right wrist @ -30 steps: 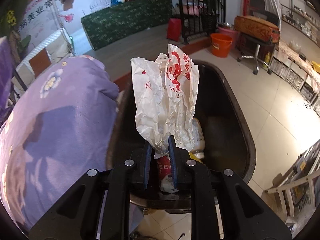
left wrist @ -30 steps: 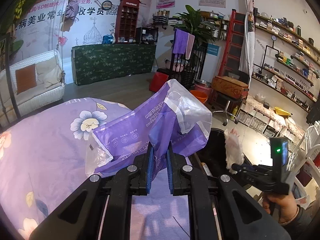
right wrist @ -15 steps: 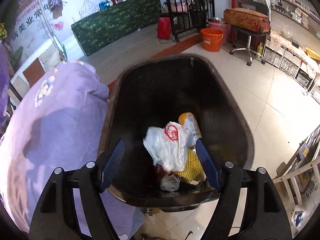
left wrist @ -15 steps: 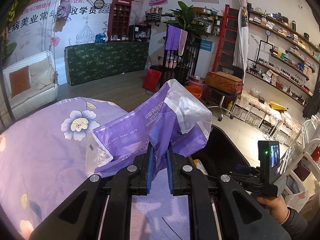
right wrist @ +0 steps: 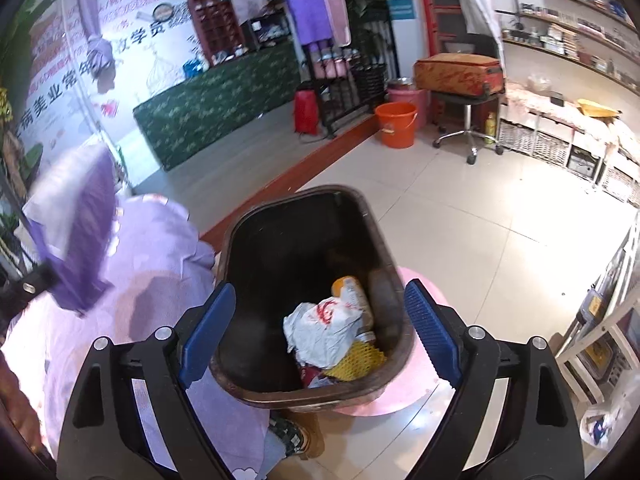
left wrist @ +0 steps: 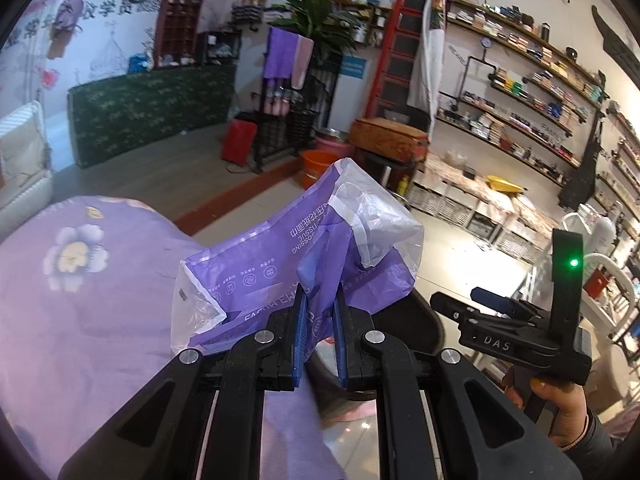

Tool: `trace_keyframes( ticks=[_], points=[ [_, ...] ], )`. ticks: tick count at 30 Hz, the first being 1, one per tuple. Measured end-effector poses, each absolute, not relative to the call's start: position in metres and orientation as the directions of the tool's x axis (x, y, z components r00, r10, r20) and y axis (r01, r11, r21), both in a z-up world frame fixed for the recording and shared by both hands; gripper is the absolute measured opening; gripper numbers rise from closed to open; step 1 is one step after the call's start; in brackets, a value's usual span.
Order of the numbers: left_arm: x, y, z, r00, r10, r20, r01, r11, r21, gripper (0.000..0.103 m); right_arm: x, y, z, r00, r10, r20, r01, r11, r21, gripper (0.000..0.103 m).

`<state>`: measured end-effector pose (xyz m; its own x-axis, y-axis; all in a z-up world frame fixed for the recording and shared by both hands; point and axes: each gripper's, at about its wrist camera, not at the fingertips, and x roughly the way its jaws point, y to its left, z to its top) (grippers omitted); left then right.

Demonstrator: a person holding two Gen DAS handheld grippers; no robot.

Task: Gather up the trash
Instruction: 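Lower the purple tissue pack into the bin and open the left gripper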

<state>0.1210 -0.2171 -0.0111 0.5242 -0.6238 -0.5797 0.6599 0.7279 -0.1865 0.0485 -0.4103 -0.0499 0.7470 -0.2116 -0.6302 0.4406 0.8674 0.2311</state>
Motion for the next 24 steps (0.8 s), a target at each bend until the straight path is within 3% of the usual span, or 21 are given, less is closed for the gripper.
trace_keyframes(
  ticks=[7,21,23,24],
  points=[
    [0.128,-0.262,-0.027,0.413,-0.666,-0.622,0.713,0.661,-0.234,0.012,0.015,-0.432,-0.047,0.74,-0.28,-0.612,0.511,0.826,0.239,0.091],
    [0.147,-0.331,-0.078,0.253,-0.627,-0.737,0.745,0.612,-0.265,0.012,-0.016,-0.461,-0.053,0.716,-0.337,-0.611,0.586,0.766,0.264,0.091],
    [0.147,-0.334,-0.083,0.241,-0.622,-0.745,0.744,0.611,-0.269,0.018,-0.018,-0.462,-0.053,0.714,-0.347,-0.609,0.592,0.762,0.261,0.091],
    [0.149,-0.335,-0.083,0.239,-0.619,-0.748,0.744,0.612,-0.268,0.027,-0.019,-0.463,-0.053,0.711,-0.356,-0.606,0.598,0.76,0.256,0.091]
  ],
)
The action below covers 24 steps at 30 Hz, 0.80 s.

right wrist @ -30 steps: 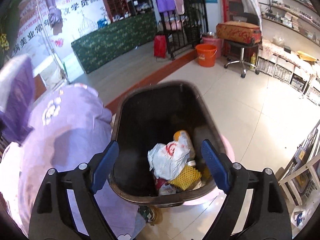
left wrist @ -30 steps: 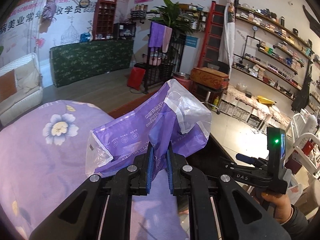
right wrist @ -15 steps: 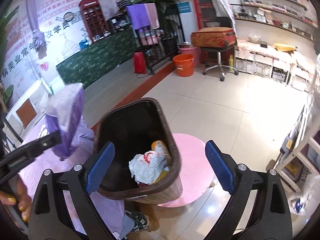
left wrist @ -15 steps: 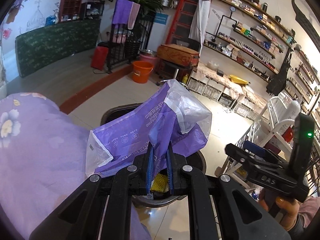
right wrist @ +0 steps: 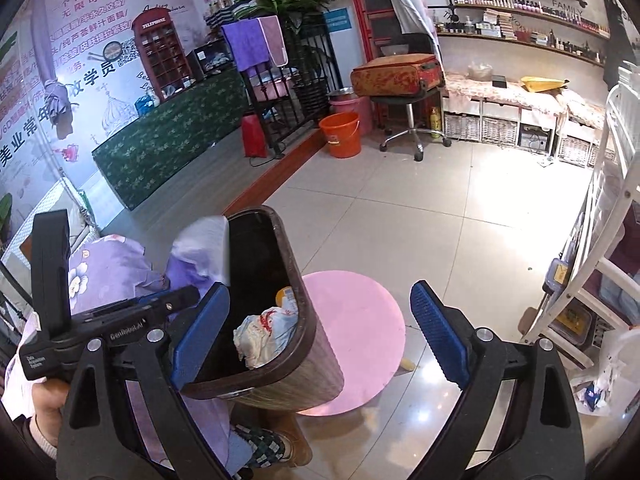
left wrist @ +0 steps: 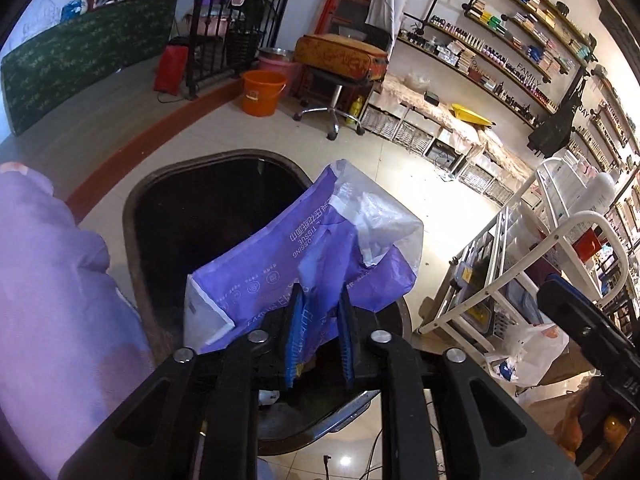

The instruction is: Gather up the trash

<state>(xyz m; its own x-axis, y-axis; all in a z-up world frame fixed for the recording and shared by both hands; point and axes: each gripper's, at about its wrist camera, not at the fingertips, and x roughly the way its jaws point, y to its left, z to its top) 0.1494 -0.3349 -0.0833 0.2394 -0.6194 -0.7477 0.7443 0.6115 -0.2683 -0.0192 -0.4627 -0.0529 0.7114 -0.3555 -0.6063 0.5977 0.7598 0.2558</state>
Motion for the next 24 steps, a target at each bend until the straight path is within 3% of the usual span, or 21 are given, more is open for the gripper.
trace_keyframes(
  ticks=[1,3,6,11,17,24],
  points=[
    [0.149,-0.335,-0.084,0.243,-0.617,-0.749,0.743,0.615,-0.265,0.035,-0.02,-0.463,-0.052,0.709,-0.363,-0.604,0.603,0.757,0.251,0.092],
    [0.147,-0.332,-0.084,0.258,-0.623,-0.738,0.741,0.618,-0.263,0.071,-0.02,-0.463,-0.05,0.703,-0.388,-0.597,0.615,0.752,0.236,0.094],
    [0.144,-0.324,-0.08,0.294,-0.631,-0.718,0.729,0.634,-0.258,0.089,-0.022,-0.459,-0.047,0.688,-0.437,-0.579,0.638,0.744,0.198,0.095],
    [0.132,-0.298,-0.059,0.373,-0.647,-0.665,0.713,0.659,-0.241,0.097,-0.017,-0.445,-0.041,0.68,-0.489,-0.546,0.647,0.751,0.133,0.097],
    [0.105,-0.253,-0.032,0.54,-0.609,-0.58,0.689,0.716,-0.111,0.097,-0.007,-0.412,-0.032,0.698,-0.527,-0.486,0.633,0.77,0.074,0.097],
    [0.091,-0.184,-0.019,0.711,-0.492,-0.502,0.547,0.836,-0.045,0.097,0.011,-0.352,-0.026,0.776,-0.483,-0.406,0.54,0.841,0.032,0.097]
  ],
)
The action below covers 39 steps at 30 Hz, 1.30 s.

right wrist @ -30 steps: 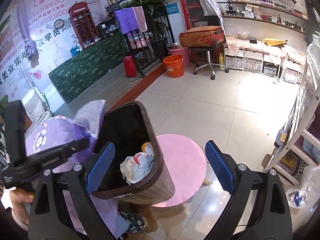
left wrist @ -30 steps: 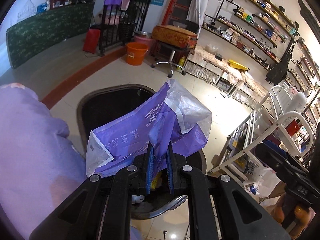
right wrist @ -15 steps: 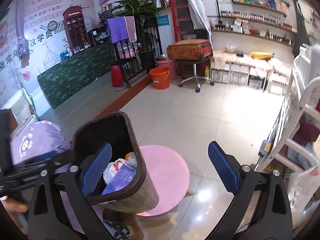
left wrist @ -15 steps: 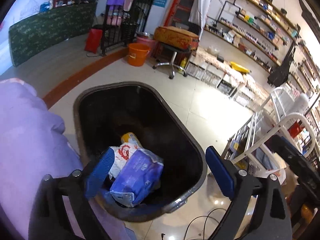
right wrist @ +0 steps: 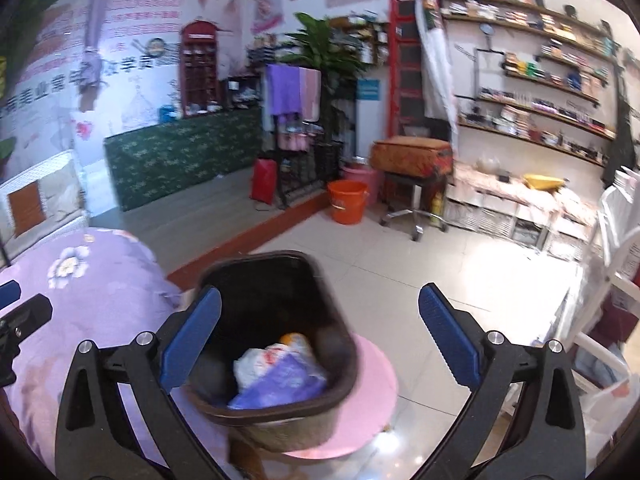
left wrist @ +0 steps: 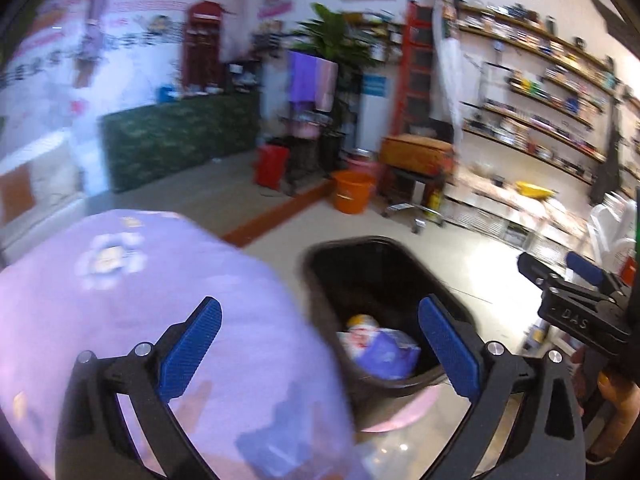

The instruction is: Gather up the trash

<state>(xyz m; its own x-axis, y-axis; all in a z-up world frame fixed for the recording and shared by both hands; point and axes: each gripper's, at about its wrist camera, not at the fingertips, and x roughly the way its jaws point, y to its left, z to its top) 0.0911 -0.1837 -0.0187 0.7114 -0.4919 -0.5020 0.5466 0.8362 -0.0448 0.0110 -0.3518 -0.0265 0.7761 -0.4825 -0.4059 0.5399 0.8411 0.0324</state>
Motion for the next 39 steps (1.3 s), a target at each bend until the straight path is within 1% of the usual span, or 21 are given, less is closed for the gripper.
trace_keyframes(
  ticks=[4,9,12,18,22,25,32,39],
  points=[
    [0.09,-0.143,-0.015,0.771,-0.415,-0.482,0.441,0.895,-0.066,0.097,0.022,-0.319,-0.025,0.817,-0.424,-0.391,0.473,0.88,0.032,0.097],
    [0.084,-0.103,-0.011,0.828,-0.307,-0.469,0.316,0.947,-0.062,0.097,0.029,-0.274,-0.023,0.866,-0.35,-0.356,0.385,0.923,0.029,0.097],
    [0.076,-0.077,-0.011,0.847,-0.265,-0.461,0.257,0.963,-0.083,0.097,0.034,-0.246,-0.023,0.888,-0.292,-0.354,0.32,0.947,0.02,0.097],
    [0.052,-0.044,-0.006,0.896,-0.144,-0.421,0.137,0.989,-0.048,0.097,0.031,-0.211,-0.019,0.918,-0.218,-0.332,0.241,0.97,0.028,0.097],
    [0.04,-0.023,-0.005,0.912,-0.084,-0.4,0.059,0.995,-0.075,0.097,0.023,-0.193,-0.016,0.933,-0.176,-0.315,0.199,0.979,0.044,0.097],
    [0.03,-0.012,-0.004,0.915,-0.055,-0.399,0.016,0.995,-0.101,0.097,0.016,-0.184,-0.015,0.94,-0.143,-0.31,0.172,0.983,0.067,0.097],
    [0.011,0.001,-0.001,0.931,0.011,-0.364,-0.041,0.996,-0.075,0.097,0.006,-0.167,-0.011,0.954,-0.117,-0.277,0.132,0.99,0.039,0.097],
    [0.011,0.005,0.003,0.941,0.011,-0.339,-0.04,0.996,-0.079,0.097,0.0,-0.16,-0.009,0.959,-0.093,-0.269,0.1,0.995,0.014,0.097]
  ],
)
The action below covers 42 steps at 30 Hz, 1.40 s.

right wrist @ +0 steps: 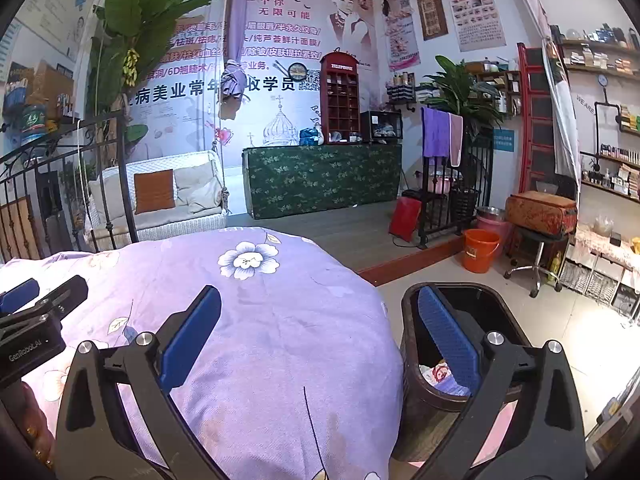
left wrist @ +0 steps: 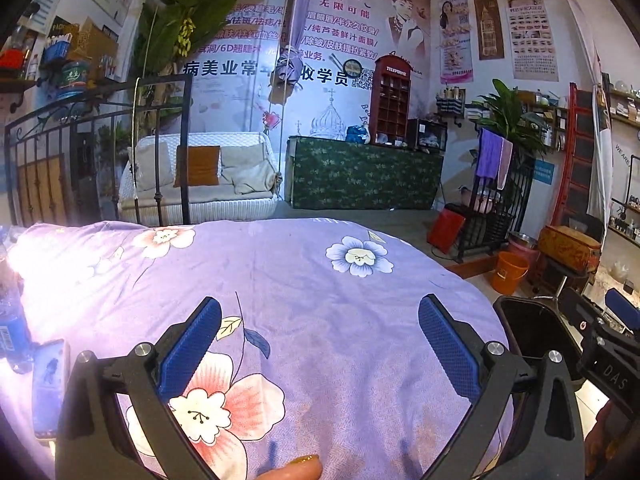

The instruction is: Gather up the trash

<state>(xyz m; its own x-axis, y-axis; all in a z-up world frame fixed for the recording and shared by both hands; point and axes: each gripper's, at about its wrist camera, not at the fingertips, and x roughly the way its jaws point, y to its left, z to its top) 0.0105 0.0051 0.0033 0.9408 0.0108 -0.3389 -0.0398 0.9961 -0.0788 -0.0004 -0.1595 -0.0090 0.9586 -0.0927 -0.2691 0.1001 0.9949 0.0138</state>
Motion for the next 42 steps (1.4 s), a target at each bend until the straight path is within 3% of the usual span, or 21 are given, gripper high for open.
trace_keyframes(
  ticks=[42],
  points=[
    [0.0153,0.0098,-0.0016,0.933,0.0,-0.361,-0.029,0.997,-0.075,0.097,0.0004,-0.1698,-0.0119,0.956,-0.098,-0.278,0.115,0.992,0.046,0.097]
  ],
)
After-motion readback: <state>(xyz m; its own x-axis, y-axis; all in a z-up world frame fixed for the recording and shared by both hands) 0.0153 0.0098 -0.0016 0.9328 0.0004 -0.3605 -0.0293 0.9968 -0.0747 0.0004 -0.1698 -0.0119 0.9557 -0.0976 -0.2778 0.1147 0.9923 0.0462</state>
